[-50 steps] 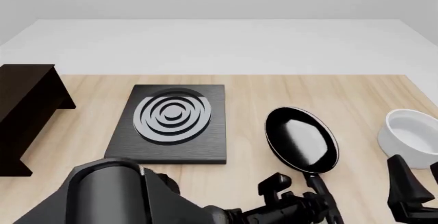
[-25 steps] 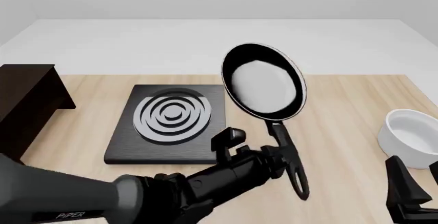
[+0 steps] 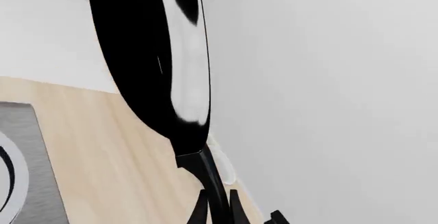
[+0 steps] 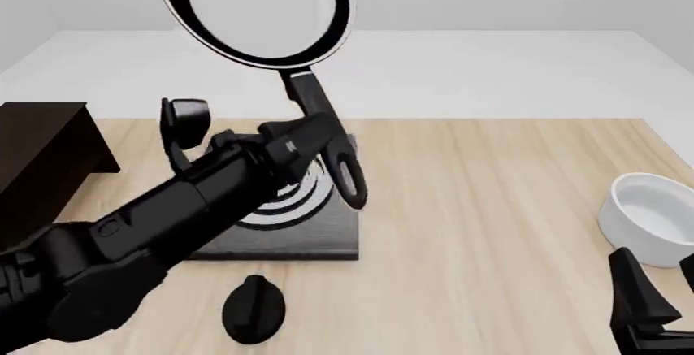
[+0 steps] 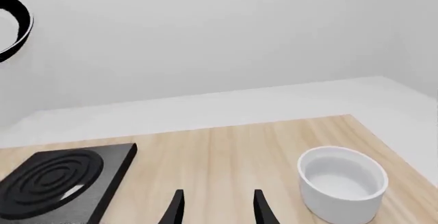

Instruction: Put the frying pan on top of the cabinet.

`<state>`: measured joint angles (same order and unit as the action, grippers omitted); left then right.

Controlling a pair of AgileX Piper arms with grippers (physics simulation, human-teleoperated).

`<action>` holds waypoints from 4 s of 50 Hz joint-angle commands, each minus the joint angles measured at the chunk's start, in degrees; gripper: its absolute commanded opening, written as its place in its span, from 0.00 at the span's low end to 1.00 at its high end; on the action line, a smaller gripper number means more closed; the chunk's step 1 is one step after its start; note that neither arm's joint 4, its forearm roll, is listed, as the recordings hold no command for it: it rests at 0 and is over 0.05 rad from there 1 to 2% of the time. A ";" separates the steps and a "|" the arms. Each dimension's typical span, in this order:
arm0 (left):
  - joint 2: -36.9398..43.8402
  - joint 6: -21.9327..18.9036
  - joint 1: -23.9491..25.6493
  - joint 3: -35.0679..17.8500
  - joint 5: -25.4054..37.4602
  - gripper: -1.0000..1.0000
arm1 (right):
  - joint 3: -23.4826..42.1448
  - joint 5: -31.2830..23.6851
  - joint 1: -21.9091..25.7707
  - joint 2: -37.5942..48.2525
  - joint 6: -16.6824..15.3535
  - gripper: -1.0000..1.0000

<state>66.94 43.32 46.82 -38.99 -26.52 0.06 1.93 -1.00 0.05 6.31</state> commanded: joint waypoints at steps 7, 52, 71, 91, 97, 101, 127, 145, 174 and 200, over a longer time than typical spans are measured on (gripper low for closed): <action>-16.73 -2.25 -11.69 1.38 7.04 0.00 | -0.04 -0.03 0.35 -0.03 -0.73 1.00; -25.08 8.71 -35.94 7.02 10.42 0.00 | 0.00 -0.12 0.53 0.09 -1.22 1.00; -23.27 12.96 -41.51 9.36 8.20 0.00 | -0.05 -0.28 0.62 -0.02 -1.51 1.00; -18.73 14.87 -46.33 11.47 3.39 0.00 | -0.04 -0.35 0.66 -0.01 -1.56 1.00; -17.68 15.27 -47.31 11.56 2.61 0.00 | -0.04 -0.40 0.70 -0.01 -1.60 1.00; -16.63 15.30 -47.99 11.39 1.98 0.00 | -0.04 -0.42 0.71 0.00 -1.67 1.00; -7.53 16.33 -50.23 9.27 -2.11 0.00 | -0.05 -0.70 0.76 0.02 -1.94 1.00; -2.18 17.36 -51.02 9.13 -5.08 0.00 | -0.04 -0.79 0.78 0.07 -2.04 1.00; 5.73 18.92 -53.20 8.98 -10.73 0.00 | -0.04 -0.81 0.66 0.24 -2.08 1.00; 11.39 19.47 -54.74 8.40 -13.57 0.00 | -0.05 -0.98 0.77 0.16 -2.36 1.00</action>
<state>77.05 62.87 -7.42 -29.38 -38.12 0.01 0.98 -0.26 0.20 4.05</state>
